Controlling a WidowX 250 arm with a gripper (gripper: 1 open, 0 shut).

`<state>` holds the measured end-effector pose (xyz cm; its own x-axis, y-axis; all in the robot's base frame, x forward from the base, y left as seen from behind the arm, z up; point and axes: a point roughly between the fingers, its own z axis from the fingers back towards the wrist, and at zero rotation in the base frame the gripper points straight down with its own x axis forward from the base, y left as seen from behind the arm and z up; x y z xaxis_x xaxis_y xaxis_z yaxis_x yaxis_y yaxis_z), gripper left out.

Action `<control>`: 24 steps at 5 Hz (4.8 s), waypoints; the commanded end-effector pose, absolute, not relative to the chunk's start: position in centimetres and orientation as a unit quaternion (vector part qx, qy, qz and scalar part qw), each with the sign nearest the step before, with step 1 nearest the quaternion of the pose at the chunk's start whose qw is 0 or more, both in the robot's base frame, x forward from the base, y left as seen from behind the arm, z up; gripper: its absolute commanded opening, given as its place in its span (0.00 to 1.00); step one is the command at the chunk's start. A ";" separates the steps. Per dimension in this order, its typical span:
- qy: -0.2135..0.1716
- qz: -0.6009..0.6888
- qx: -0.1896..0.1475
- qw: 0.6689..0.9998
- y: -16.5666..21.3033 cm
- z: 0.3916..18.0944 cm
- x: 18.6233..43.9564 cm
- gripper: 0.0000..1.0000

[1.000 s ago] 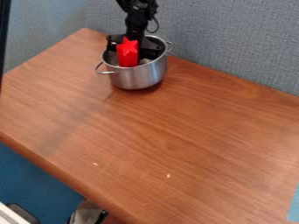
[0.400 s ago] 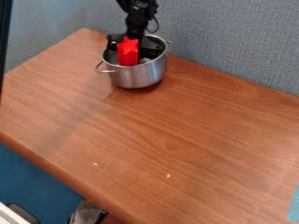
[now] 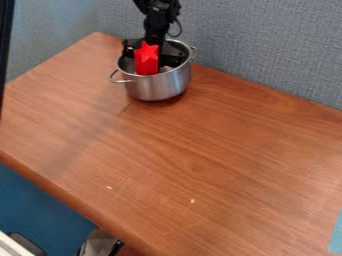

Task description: Put the red object in the metal pot

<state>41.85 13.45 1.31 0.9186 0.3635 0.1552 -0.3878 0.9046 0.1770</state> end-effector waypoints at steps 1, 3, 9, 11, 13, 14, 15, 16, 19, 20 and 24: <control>-0.043 0.200 0.105 0.973 14.2 0.2 41.1 0.00; -0.035 0.201 0.106 0.973 14.4 -0.1 40.9 0.00; -0.017 0.203 0.106 0.973 14.8 -0.6 40.2 0.00; -0.013 0.204 0.106 0.973 14.8 -0.7 40.0 0.00; -0.010 0.204 0.106 0.973 14.9 -0.7 39.8 0.00; -0.008 0.205 0.106 0.973 14.9 -0.8 39.7 0.00; -0.007 0.205 0.106 0.973 14.9 -0.8 39.5 0.00; -0.005 0.205 0.106 0.973 14.9 -0.8 39.4 0.00; -0.001 0.205 0.106 0.973 15.0 -0.9 39.1 0.00; 0.001 0.206 0.107 0.973 15.0 -0.9 39.0 0.00; 0.005 0.204 0.108 0.973 15.1 -0.6 38.6 0.00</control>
